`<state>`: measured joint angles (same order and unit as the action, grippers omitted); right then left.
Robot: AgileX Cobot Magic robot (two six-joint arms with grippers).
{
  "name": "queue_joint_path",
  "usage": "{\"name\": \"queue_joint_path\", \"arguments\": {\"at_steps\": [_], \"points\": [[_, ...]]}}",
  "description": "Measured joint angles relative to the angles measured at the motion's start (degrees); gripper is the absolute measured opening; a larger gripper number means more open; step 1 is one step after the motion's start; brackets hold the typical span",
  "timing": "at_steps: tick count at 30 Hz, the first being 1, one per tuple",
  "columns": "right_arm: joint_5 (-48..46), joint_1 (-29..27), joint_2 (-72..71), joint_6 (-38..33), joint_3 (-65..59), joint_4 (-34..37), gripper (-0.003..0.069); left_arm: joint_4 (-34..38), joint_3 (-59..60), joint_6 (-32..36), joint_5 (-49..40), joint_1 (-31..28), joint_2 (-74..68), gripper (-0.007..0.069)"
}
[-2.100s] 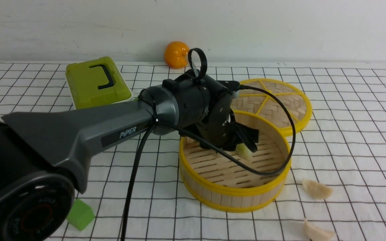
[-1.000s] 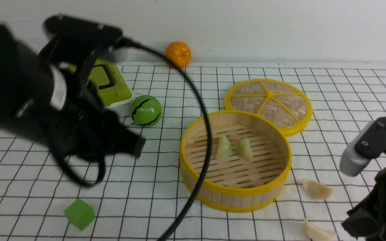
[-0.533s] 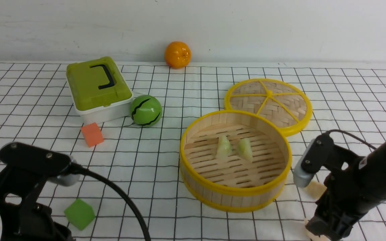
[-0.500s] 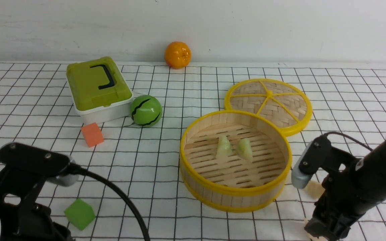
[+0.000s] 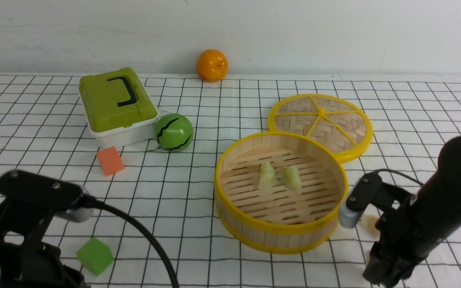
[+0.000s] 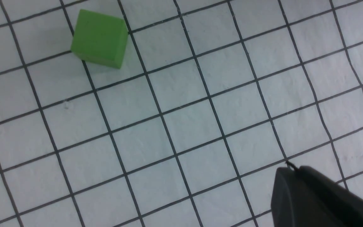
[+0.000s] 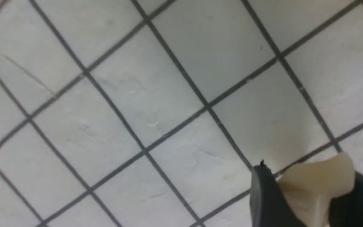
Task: Put the dumplings into the steamer on the table with the white tablecloth.
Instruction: 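Place the dumpling in the bamboo steamer basket with the right gripper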
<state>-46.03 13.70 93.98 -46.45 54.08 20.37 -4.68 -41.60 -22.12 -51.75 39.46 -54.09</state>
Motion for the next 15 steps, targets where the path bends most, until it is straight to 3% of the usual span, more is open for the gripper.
{"name": "queue_joint_path", "arguments": {"at_steps": [4,7,10,15], "points": [[-7.0,0.9,-3.4,8.0,7.2,1.1,0.0237,0.0,0.0,0.0,0.0,0.0,0.0,-0.0012],[-10.0,4.7,-4.8,15.8,13.9,0.5,0.0237,0.0,0.2,0.0,0.0,0.0,0.0,-0.0012],[-10.3,8.6,-4.4,22.0,17.6,-2.1,0.0237,0.0,0.2,0.0,0.0,0.0,0.0,-0.0011],[-9.5,17.3,1.7,40.7,25.2,-12.1,0.0237,0.0,0.2,0.0,-0.1,0.0,0.0,-0.0011]]}}
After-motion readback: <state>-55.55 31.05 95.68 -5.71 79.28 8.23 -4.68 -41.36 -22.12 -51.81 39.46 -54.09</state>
